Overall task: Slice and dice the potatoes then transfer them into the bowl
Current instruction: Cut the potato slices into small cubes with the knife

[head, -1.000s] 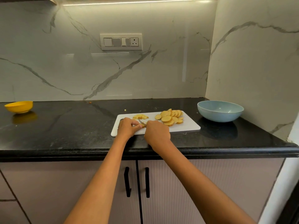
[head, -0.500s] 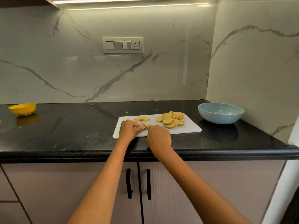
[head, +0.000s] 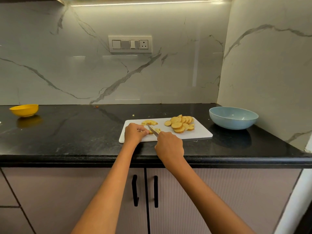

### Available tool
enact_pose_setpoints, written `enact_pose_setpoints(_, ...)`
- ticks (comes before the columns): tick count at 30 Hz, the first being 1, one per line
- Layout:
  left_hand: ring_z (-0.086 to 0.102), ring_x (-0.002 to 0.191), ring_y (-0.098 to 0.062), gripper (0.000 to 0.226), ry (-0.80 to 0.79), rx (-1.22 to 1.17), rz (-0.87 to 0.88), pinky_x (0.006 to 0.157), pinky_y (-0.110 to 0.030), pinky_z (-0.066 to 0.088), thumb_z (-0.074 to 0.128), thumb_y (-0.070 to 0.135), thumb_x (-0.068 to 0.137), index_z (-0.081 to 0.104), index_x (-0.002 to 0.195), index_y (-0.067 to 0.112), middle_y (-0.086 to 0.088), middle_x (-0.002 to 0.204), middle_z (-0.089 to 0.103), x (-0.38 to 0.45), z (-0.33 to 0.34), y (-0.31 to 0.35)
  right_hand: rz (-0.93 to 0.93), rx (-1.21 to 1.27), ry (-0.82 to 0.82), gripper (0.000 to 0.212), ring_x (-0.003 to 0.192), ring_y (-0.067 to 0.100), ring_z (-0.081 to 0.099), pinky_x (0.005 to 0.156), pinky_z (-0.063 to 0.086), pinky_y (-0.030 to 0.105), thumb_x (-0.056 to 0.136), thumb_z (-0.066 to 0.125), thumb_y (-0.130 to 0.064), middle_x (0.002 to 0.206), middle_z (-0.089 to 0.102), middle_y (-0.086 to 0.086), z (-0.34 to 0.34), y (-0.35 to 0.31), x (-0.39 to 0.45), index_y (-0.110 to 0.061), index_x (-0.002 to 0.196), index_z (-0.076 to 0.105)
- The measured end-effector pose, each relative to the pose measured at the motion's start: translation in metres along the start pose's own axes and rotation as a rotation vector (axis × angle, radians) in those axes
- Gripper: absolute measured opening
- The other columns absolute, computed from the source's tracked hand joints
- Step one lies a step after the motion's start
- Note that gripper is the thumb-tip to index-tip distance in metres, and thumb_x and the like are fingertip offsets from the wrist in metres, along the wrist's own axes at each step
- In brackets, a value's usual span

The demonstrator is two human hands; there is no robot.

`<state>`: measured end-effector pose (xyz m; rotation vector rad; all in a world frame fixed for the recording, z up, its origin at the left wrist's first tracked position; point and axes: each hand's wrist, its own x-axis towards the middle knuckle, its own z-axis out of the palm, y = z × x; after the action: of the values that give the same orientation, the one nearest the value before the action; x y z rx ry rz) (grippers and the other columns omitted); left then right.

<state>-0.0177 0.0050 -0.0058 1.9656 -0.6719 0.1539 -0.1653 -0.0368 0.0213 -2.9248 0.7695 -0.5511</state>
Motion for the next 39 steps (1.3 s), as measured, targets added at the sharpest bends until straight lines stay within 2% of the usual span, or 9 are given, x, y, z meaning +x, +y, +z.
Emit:
enact_pose_setpoints(5, 0.059, 0.106, -0.024, 0.018, -0.008, 0.009, 0.0, 0.088, -0.025, 0.042, 0.071, 0.008, 0.079, 0.072, 0.094, -0.001, -0.016, 0.106, 0.068, 0.0, 0.0, 0.0, -0.013, -0.009, 0.004, 0.027, 0.101, 0.022, 0.06, 0.071, 0.039, 0.026, 0.097, 0.045, -0.019, 0.115, 0.058, 0.009, 0.0, -0.001, 0.001, -0.008, 0.12, 0.052)
enact_pose_setpoints(11, 0.062, 0.1, -0.026, 0.017, -0.025, 0.015, 0.036, 0.089, -0.033, 0.047, 0.071, 0.007, 0.079, 0.073, 0.093, -0.002, -0.015, 0.101, 0.07, -0.001, -0.001, 0.001, -0.052, -0.035, 0.022, 0.026, 0.106, 0.022, 0.057, 0.073, 0.035, 0.025, 0.098, 0.042, -0.013, 0.12, 0.057, 0.009, -0.005, -0.009, 0.012, -0.009, 0.123, 0.05)
enact_pose_setpoints(14, 0.063, 0.097, -0.026, 0.017, -0.032, 0.023, 0.039, 0.088, -0.034, 0.048, 0.071, 0.007, 0.078, 0.072, 0.093, -0.002, -0.015, 0.099, 0.071, -0.003, -0.002, 0.003, -0.06, -0.023, 0.004, 0.026, 0.108, 0.022, 0.056, 0.081, 0.04, 0.026, 0.098, 0.041, -0.011, 0.121, 0.057, 0.009, -0.008, -0.014, 0.015, -0.009, 0.122, 0.051)
enact_pose_setpoints(18, 0.062, 0.101, -0.026, 0.02, -0.027, 0.022, 0.017, 0.09, -0.036, 0.048, 0.072, 0.009, 0.078, 0.072, 0.094, -0.003, -0.015, 0.102, 0.07, -0.006, -0.003, 0.006, -0.06, -0.022, -0.036, 0.027, 0.108, 0.022, 0.056, 0.083, 0.041, 0.027, 0.098, 0.041, -0.011, 0.121, 0.057, 0.008, -0.002, -0.01, 0.008, -0.01, 0.123, 0.051)
enact_pose_setpoints(24, 0.061, 0.102, -0.025, 0.023, -0.055, 0.053, 0.034, 0.089, -0.036, 0.048, 0.073, 0.012, 0.078, 0.071, 0.097, -0.001, -0.013, 0.105, 0.069, -0.006, -0.005, 0.006, 0.003, 0.047, -0.049, 0.025, 0.106, 0.024, 0.056, 0.073, 0.036, 0.026, 0.097, 0.042, -0.011, 0.118, 0.057, 0.009, -0.006, -0.002, 0.013, -0.008, 0.12, 0.051)
enact_pose_setpoints(28, 0.062, 0.098, -0.026, 0.021, -0.033, 0.066, 0.03, 0.084, -0.034, 0.047, 0.072, 0.012, 0.079, 0.072, 0.095, -0.001, -0.014, 0.101, 0.07, -0.007, -0.002, 0.006, 0.084, 0.188, -0.089, 0.021, 0.1, 0.025, 0.057, 0.074, 0.04, 0.029, 0.094, 0.046, -0.015, 0.112, 0.059, 0.01, -0.002, 0.008, 0.015, -0.007, 0.112, 0.054)
enact_pose_setpoints(33, 0.06, 0.098, -0.026, 0.02, -0.016, 0.086, 0.026, 0.077, -0.026, 0.042, 0.07, 0.013, 0.08, 0.072, 0.097, 0.002, -0.014, 0.102, 0.069, -0.005, -0.002, 0.006, 0.089, 0.22, -0.019, 0.022, 0.095, 0.025, 0.06, 0.071, 0.042, 0.03, 0.096, 0.046, -0.02, 0.107, 0.061, 0.009, 0.005, 0.013, 0.012, -0.007, 0.111, 0.056)
enact_pose_setpoints(39, 0.055, 0.114, -0.025, 0.027, 0.024, 0.073, 0.039, 0.092, -0.024, 0.04, 0.063, 0.001, 0.084, 0.066, 0.111, 0.003, -0.013, 0.123, 0.061, -0.005, -0.002, 0.007, -0.028, 0.007, 0.107, 0.025, 0.089, 0.023, 0.062, 0.064, 0.038, 0.027, 0.096, 0.044, -0.017, 0.102, 0.063, 0.007, 0.011, 0.022, 0.011, -0.009, 0.118, 0.051)
